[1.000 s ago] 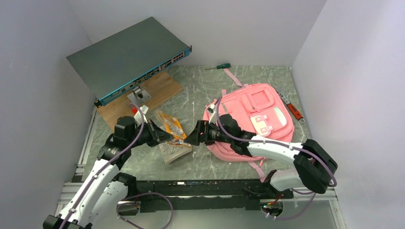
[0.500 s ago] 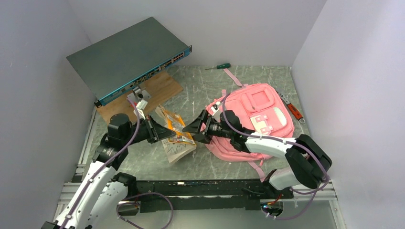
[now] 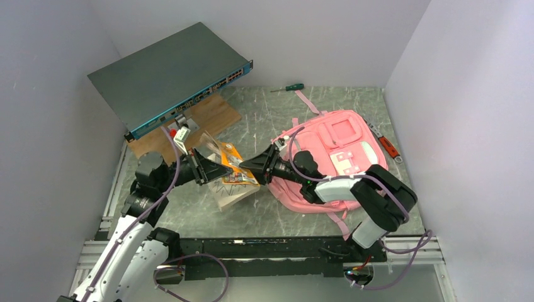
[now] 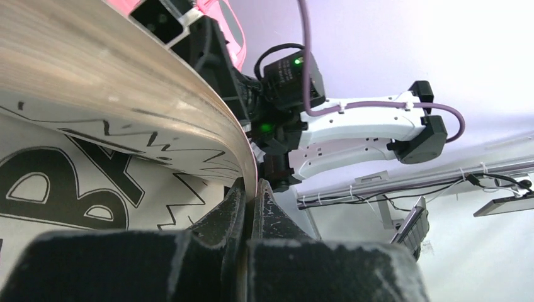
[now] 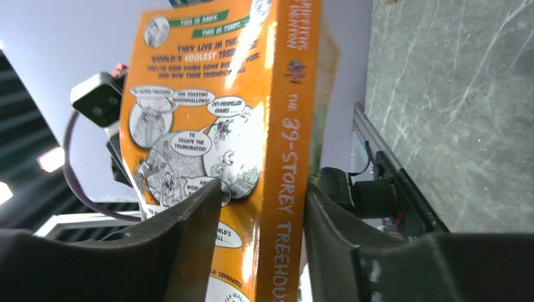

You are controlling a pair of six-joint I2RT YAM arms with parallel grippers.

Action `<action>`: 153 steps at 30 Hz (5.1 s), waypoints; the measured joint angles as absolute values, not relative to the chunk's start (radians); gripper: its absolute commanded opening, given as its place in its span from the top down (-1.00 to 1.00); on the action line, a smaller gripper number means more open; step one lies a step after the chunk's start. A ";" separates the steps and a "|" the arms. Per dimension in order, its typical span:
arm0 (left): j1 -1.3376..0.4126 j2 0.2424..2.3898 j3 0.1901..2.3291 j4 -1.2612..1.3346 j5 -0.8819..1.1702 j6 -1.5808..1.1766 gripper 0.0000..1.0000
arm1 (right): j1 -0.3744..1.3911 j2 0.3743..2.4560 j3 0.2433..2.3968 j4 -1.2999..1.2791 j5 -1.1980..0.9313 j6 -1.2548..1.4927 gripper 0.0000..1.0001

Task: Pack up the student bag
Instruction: Pick up the book from the center of the board, then place the book in the student bag.

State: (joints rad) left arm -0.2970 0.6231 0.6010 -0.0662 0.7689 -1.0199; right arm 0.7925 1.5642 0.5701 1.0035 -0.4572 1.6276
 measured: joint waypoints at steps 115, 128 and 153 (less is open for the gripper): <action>-0.350 0.503 0.690 -0.609 0.269 -0.745 1.00 | 0.894 1.588 1.028 -0.410 0.302 0.346 0.86; -0.350 0.573 0.620 -0.480 0.387 -0.800 1.00 | 0.852 1.351 1.025 -0.491 0.270 0.321 1.00; -0.772 1.189 0.679 0.162 0.258 -1.131 1.00 | 0.131 1.093 1.134 -0.548 -0.606 0.356 1.00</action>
State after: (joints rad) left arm -0.7715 1.1893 0.6792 0.1623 0.2581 -1.1313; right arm 0.1314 1.0935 1.1336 -0.5484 -0.6056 0.3565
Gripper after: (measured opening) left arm 0.268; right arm 0.028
